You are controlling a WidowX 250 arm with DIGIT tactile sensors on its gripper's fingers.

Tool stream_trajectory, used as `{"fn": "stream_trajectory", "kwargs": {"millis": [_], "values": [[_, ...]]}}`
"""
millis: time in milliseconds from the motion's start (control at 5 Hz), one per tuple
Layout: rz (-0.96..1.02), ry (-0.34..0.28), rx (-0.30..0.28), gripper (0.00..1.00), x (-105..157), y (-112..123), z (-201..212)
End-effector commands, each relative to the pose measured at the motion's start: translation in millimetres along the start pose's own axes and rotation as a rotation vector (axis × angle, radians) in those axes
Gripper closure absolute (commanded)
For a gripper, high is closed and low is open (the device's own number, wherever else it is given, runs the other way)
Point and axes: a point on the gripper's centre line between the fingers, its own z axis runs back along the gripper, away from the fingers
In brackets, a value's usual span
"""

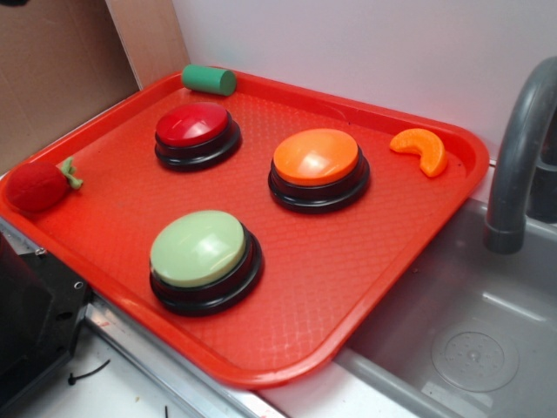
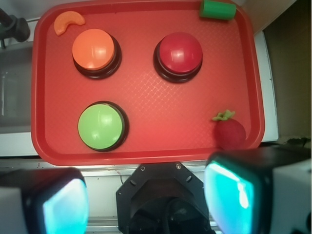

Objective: Push the orange button.

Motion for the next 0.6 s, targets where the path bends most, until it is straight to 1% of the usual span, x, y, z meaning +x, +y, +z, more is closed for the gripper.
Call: {"fn": "stream_trajectory", "kwargs": {"millis": [0,200,400], "values": [[0.000,0.000,0.000,0.00,0.0,0.0,0.0],[-0.225,0.090,-0.086,0.00,45.3,-40.8,-47.4],[-0.305,0.036,-0.085,0.00,91.3,-58.0,-78.4]]}}
